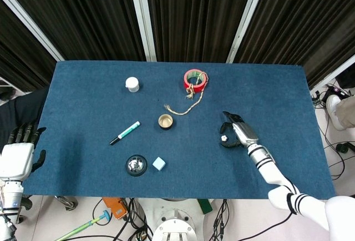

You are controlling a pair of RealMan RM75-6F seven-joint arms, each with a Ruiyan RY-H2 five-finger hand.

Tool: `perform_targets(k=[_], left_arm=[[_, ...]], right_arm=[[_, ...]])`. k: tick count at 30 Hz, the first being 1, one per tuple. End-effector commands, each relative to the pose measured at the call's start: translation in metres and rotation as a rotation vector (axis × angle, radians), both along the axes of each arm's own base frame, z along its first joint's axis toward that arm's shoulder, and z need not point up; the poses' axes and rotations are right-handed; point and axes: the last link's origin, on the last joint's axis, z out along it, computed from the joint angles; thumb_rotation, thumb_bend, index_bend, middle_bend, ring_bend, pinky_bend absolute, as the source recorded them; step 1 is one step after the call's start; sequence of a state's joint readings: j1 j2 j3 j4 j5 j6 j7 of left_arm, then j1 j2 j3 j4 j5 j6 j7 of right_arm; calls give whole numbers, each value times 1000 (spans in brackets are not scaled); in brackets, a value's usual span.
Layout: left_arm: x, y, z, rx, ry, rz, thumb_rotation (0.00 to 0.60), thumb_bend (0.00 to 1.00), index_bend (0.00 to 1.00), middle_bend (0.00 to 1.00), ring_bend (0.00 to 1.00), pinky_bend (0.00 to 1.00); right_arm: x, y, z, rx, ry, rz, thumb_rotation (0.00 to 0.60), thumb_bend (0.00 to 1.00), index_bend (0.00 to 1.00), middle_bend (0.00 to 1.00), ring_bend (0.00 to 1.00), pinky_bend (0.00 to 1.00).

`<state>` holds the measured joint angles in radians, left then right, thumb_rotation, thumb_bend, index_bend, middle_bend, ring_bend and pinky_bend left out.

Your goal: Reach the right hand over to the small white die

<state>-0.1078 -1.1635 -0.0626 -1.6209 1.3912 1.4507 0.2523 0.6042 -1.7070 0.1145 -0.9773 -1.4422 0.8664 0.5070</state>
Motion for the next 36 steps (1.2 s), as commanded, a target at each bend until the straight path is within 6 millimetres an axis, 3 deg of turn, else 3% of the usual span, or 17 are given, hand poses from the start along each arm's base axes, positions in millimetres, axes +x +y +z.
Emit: perform_targets(k=[1,12,16,20,27,36], left_arm=[[0,0,0,-2,-2,1,600,410,171,0,7,95],[0,0,-1,-4,3,7,600,410,172,0,7,95],[-1,0,0,0,4,7,600,410,172,0,7,95],[-1,0,1,2,2,12,600,410,171,0,7,95],[-1,0,1,4,3,15,600,410,172,0,7,95],[-2,-1,2,7,-5,22,600,410,171,0,7,95]], right_arm=[[0,0,0,0,0,1,600,355,577,76,85,28],[-4,-4,12,-37,6,-8,600,503,676,76,86,39],[3,-9,15,-49,-15,3,600,547,684,76,87,41],[23,-21,24,-87,-46,52,600,547,684,76,90,41],[79,-44,45,-139,-113,159,600,546,684,76,103,41],[139,-49,76,-196,-144,279,600,547,688,76,104,46]])
